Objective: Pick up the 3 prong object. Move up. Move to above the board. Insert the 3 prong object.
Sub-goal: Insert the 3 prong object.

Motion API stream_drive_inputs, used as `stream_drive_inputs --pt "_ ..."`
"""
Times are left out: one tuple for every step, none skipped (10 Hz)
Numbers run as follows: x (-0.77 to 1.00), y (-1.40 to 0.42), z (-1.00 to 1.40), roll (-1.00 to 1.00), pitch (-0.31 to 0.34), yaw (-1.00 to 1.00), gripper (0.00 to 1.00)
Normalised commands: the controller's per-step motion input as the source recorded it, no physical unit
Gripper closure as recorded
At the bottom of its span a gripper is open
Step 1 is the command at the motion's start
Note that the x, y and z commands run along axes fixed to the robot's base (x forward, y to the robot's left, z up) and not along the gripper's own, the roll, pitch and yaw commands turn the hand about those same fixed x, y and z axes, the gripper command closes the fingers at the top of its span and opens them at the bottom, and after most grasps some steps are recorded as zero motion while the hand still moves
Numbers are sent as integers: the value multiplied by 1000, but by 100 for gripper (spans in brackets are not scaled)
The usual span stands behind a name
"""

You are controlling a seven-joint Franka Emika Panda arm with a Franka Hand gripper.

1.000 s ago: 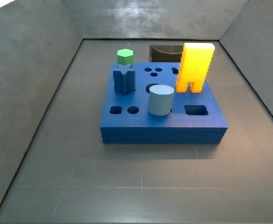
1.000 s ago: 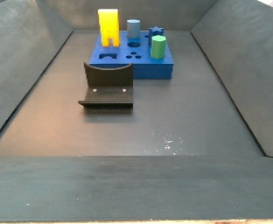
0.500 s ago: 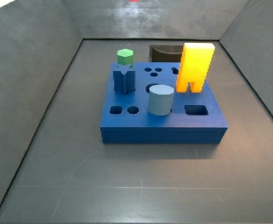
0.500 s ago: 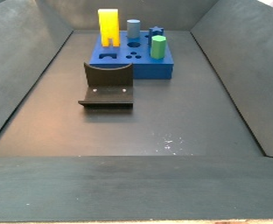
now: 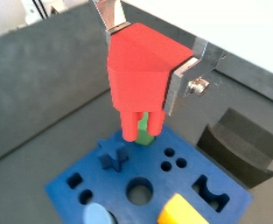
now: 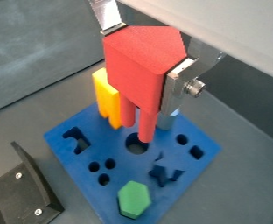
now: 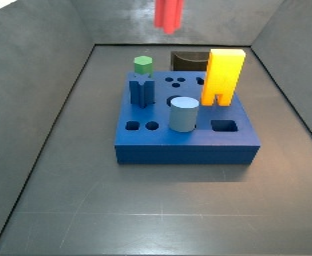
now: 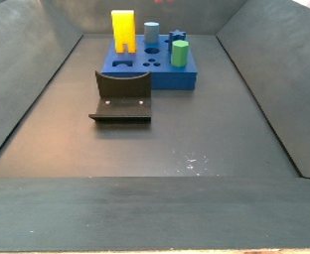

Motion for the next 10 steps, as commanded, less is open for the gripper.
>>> stream_drive_inputs --pt "469 266 -423 0 39 83 100" --pt "554 251 -277 0 80 114 100" --pt "649 220 -163 46 136 129 100" --pt "554 269 -269 90 120 126 100" --pt "340 254 -497 123 36 129 100" --pt "83 149 -380 0 0 -194 100" --pt "3 186 -266 0 0 -460 100" --pt "0 243 -334 0 0 -420 100" --pt "-34 177 -280 0 0 -191 100" --pt "0 134 -251 -13 -10 -31 100"
